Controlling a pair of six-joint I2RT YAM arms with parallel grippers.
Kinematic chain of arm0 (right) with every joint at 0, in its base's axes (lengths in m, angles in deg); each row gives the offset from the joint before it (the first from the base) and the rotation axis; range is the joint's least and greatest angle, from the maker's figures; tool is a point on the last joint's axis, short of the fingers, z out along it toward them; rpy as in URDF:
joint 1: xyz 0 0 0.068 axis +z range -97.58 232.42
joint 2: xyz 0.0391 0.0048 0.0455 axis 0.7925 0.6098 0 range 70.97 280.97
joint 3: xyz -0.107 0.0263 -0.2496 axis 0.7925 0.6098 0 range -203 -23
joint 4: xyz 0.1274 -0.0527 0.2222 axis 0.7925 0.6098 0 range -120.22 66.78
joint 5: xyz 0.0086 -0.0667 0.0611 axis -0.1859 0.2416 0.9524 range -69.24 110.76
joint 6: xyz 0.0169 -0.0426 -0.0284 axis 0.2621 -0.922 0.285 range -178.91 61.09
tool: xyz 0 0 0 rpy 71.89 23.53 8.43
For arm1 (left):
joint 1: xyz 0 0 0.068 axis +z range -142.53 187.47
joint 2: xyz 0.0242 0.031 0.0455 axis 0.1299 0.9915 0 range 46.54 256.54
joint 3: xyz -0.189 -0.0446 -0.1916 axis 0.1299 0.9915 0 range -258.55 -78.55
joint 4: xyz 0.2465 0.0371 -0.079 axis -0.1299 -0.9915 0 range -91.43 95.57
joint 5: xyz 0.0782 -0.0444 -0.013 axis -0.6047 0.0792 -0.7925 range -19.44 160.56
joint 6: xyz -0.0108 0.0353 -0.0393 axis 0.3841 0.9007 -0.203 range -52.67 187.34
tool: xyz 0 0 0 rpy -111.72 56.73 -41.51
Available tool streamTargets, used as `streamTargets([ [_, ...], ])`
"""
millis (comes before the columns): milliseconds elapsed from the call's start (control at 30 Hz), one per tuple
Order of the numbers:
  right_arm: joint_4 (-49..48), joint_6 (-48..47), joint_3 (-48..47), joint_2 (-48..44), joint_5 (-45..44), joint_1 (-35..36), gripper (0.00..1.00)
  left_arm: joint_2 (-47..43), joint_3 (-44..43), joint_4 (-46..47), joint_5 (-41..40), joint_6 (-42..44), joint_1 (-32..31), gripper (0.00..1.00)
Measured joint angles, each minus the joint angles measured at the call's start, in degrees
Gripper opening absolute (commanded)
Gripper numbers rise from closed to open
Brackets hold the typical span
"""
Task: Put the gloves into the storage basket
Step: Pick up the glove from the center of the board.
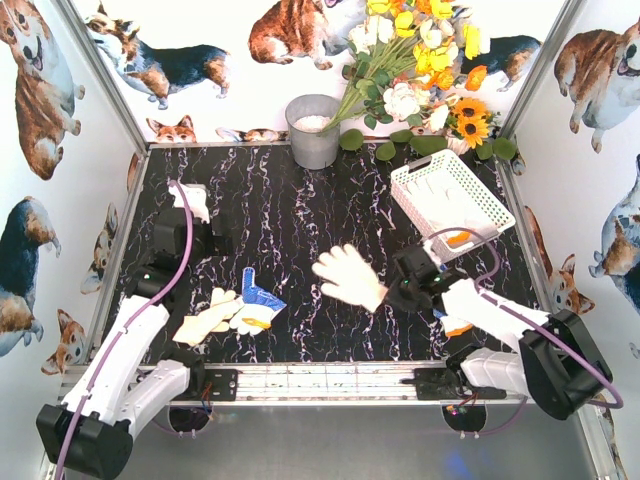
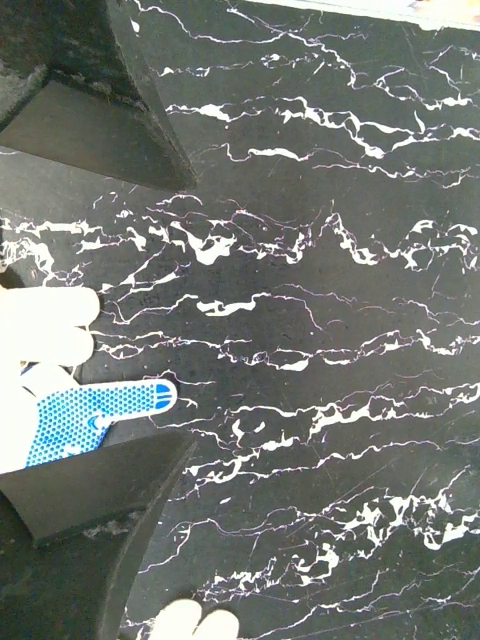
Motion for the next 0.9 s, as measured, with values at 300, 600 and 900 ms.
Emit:
streamTargets([
  [300,-0.98,5.77,-0.72,2.56,0.92,14.58,0.00,3.19,0.02,0.17,2.01,-0.04,0.00,1.00],
  [600,-0.33,3.39,-5.49,6.08,0.61,17.84,0.00,3.02,3.39,2.58,9.38,-4.28,-0.83,1.00],
  [900,8.35,-10.62,-14.03,-1.27,-1.90,17.51,0.00,0.33,7.63,2.99,17.44,-10.29,-6.56,1.00],
])
